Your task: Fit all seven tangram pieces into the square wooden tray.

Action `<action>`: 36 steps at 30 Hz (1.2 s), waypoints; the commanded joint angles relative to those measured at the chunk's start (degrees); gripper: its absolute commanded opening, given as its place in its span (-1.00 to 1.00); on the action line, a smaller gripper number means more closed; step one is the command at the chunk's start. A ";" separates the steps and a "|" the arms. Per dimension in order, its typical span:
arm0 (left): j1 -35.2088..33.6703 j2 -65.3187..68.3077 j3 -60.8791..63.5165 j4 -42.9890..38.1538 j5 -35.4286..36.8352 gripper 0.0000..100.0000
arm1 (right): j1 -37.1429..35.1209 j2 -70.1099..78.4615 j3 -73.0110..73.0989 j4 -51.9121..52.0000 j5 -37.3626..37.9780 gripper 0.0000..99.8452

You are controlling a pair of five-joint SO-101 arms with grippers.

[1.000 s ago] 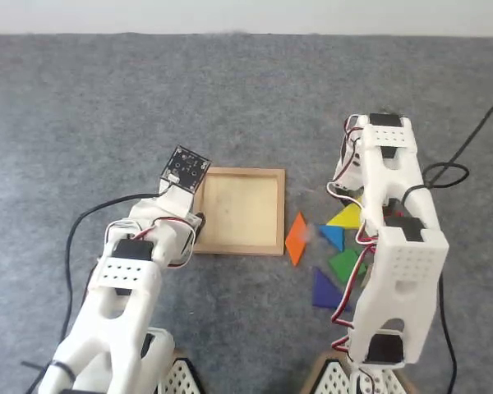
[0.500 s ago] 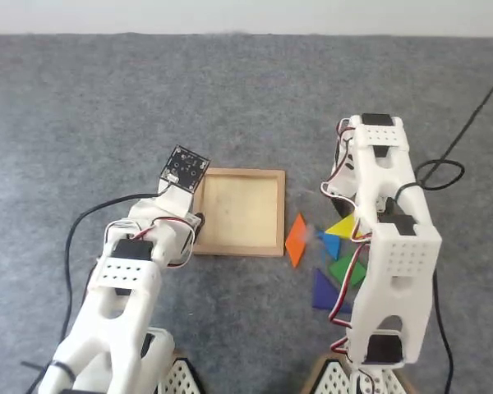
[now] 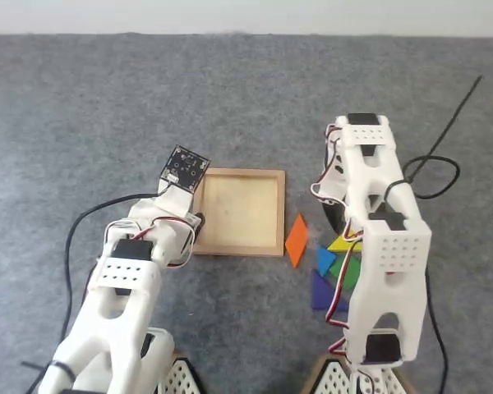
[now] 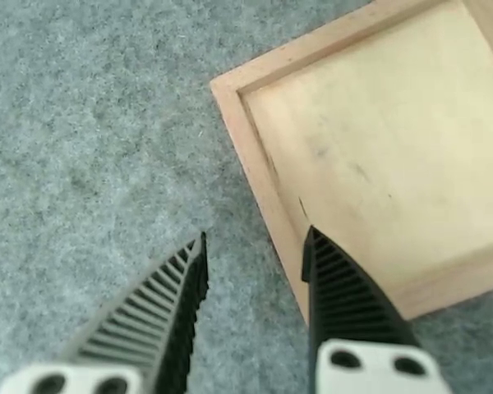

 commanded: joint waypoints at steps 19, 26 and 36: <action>-0.35 -2.02 -0.22 0.62 -0.62 -0.63 | -5.05 -2.77 -11.34 -25.54 13.27 -0.42; -0.35 -1.93 -0.22 0.53 -0.62 -0.63 | -5.23 -7.34 -14.33 -20.18 24.09 -0.42; -0.35 -1.93 -0.13 0.53 -0.70 -0.63 | 3.65 -17.89 -15.21 -0.66 35.34 -0.42</action>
